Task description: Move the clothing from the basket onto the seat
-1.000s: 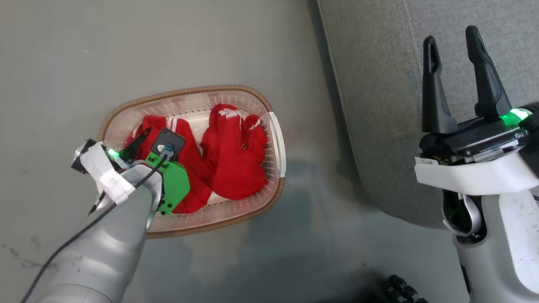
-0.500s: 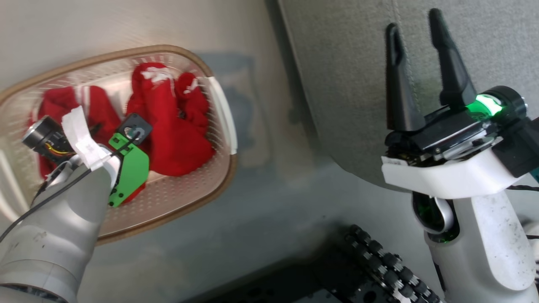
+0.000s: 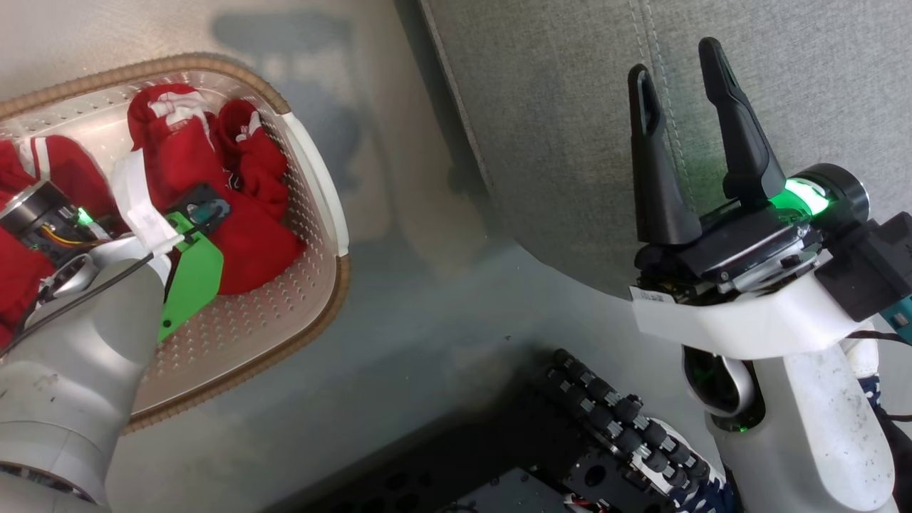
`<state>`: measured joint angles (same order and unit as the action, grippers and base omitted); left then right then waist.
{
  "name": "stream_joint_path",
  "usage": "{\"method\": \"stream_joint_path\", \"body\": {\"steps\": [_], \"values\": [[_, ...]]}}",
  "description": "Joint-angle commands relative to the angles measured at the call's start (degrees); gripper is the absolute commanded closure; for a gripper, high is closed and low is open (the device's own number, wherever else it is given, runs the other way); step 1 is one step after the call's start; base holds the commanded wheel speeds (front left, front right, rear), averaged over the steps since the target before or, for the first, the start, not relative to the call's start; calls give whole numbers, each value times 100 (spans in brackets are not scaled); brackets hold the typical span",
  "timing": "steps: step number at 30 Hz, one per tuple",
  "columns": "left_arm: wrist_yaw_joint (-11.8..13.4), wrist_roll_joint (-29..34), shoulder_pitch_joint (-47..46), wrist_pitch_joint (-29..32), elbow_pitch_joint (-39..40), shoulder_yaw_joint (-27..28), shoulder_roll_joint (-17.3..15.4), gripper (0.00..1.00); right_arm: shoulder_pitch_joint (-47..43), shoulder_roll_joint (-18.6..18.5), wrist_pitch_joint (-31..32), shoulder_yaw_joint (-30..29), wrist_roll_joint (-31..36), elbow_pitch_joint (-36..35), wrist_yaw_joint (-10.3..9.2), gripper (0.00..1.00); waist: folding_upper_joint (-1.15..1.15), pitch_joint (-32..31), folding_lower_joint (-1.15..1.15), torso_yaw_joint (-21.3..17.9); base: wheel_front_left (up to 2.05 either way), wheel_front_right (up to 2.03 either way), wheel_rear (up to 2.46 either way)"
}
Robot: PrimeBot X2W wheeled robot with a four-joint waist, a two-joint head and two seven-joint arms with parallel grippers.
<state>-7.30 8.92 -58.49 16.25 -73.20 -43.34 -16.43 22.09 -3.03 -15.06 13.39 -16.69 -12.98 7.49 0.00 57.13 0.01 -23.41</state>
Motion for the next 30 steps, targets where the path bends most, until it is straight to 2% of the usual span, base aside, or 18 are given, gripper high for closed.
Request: {"method": "stream_joint_path", "body": {"steps": [1,13,14,15,25,30], "values": [[-17,44,-117,145,-41,-57,-83,0,-67,8,-18,5,18,-42,1,0,0,34,-1,-5,0,0,0],[-18,-391,-244,784,-63,-202,-26,0,-237,13,-18,-32,-12,-130,1,0,0,135,-1,44,0,0,0],[-18,-423,-247,791,-64,-192,-10,82,-256,13,-18,-48,-53,-124,1,0,0,141,-1,52,0,0,0],[-18,-438,-250,797,-65,-216,4,100,-254,13,-18,-64,-87,-135,1,0,0,145,-1,62,0,0,0],[-17,-732,-259,773,-63,-288,-40,100,-50,13,-18,-109,-79,-225,1,0,0,57,-1,46,0,0,0],[92,-860,-202,685,-64,-193,-89,100,93,13,-18,-50,-37,-203,1,0,0,-99,-1,-28,0,0,0]]}}
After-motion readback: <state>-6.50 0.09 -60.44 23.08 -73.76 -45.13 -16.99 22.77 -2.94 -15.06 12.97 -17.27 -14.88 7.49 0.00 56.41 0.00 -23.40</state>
